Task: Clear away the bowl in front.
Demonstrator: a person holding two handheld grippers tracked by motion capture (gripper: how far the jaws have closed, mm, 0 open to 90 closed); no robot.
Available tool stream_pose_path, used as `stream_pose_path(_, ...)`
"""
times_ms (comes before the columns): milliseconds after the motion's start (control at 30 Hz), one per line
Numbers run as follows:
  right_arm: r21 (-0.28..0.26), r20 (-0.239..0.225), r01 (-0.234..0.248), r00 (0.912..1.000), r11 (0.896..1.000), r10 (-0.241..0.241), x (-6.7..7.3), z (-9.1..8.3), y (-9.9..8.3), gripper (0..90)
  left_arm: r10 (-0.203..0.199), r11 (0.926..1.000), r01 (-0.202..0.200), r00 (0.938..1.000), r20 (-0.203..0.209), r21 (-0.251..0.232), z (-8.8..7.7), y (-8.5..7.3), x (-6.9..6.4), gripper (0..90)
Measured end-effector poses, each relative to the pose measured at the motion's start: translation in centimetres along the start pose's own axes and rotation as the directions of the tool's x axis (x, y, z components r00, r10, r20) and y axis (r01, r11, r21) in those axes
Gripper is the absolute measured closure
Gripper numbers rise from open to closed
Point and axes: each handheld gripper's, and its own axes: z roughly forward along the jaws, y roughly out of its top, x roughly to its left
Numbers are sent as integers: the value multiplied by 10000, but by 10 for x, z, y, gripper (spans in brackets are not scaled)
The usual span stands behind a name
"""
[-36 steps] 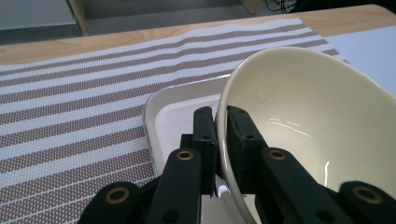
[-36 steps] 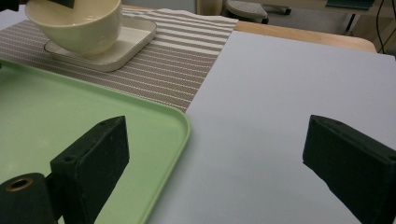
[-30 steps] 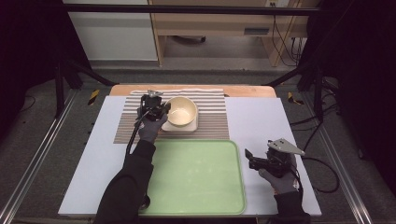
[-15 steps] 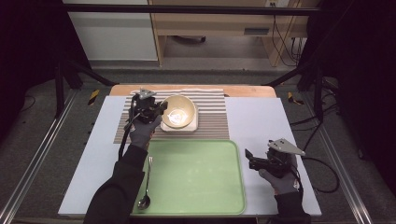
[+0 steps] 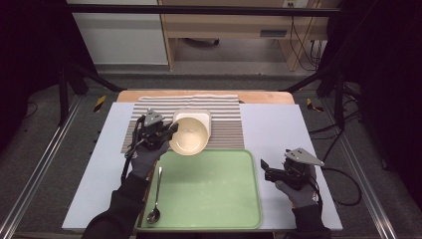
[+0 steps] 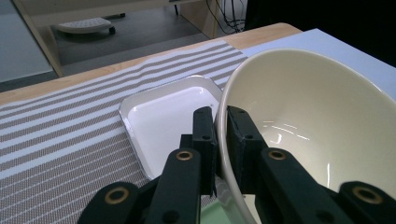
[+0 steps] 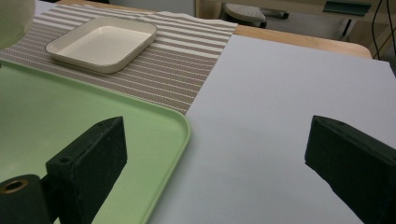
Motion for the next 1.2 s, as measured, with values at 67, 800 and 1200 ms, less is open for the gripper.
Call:
stream_pose_path(67, 8, 6, -9, 10000, 10000, 9, 0, 0, 0, 59, -38, 10000, 38, 10000, 79, -29, -4, -5, -1, 819)
stream_pose_path(800, 18, -13, 111, 9999, 9999, -111, 3, 1, 0, 57, 91, 9914, -144, 9991, 416, 1302, 20, -45, -20, 818)
stream_pose_path(1200, 87, -16, 96, 10000, 9999, -95, 3, 1, -1, 57, 115, 9839, -168, 9995, 310, 1781, 33, -54, -17, 821)
